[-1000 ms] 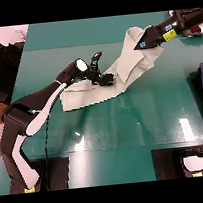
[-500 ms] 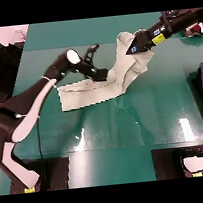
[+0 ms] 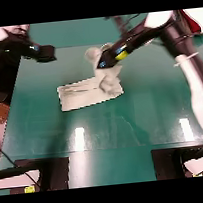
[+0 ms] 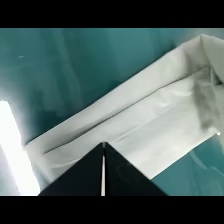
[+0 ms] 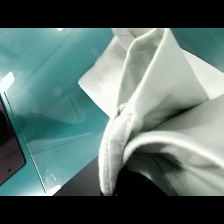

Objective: Fold the shirts.

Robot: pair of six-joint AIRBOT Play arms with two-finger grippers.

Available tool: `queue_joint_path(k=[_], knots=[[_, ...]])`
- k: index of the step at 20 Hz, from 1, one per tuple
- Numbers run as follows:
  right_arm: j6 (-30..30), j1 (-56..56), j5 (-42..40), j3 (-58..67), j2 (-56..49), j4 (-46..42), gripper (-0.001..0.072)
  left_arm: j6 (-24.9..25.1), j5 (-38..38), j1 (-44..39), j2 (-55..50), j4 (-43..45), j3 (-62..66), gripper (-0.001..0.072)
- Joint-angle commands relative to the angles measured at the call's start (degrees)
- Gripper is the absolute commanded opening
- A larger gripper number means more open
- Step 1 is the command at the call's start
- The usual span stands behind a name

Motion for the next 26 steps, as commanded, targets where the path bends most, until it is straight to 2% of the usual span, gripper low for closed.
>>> queue_joint_path(k=[1,2,3,4,5,6,8,12,15,19,23,26], knots=[[-2.36,9.64,-11.78,0.02,-6.88,0.09,0.0019,0.33,-4.35,5.27,5.9,3.26,0.02,0.0025],[-3.32,12.44,-16.02,0.02,-9.35,0.09,0.0029,0.33,-4.81,5.86,6.67,3.26,0.09,0.0024],[-5.03,14.73,-18.82,0.26,-11.45,0.13,0.0203,0.33,-5.25,5.97,6.95,3.3,0.17,0.0024],[-5.86,16.57,-19.32,1.66,-13.4,0.07,0.0467,0.35,-5.88,5.97,7.04,3.52,0.2,0.0024],[-5.84,17.86,-18.67,4.15,-15.02,0.04,0.0656,0.35,-6.47,5.97,7.02,3.52,0.2,0.0025],[-5.79,18.36,-18.1,6.08,-15.43,-0.33,0.069,0.35,-6.88,5.97,7.02,3.56,0.2,0.0024],[-5.75,17.18,-17.79,6.03,-13.2,-2.08,0.0689,0.35,-7.65,5.97,7.02,3.54,0.17,0.0025],[-2.1,6.84,-14.1,-5.44,-2.36,-9.97,0.0687,0.35,-7.96,5.97,7.02,3.52,0.17,0.0025],[-0.31,-3.72,-10.27,-14.97,2.99,-8.98,0.0687,0.35,-7.72,5.97,6.95,3.48,0.11,0.0025],[1.31,-15.96,-7.63,-25.07,3.39,-8.68,0.069,0.35,-5.99,5.79,6.95,3.37,0.11,0.0025],[0.44,-20.57,-7.26,-28.3,-2.25,5.33,0.069,0.33,-4.07,5.79,6.93,1.99,0.11,0.0025],[-0.92,-18.14,-4.92,-24.06,-8.83,9.77,0.069,0.35,-3.96,5.79,6.84,1.95,0.11,0.0025]])
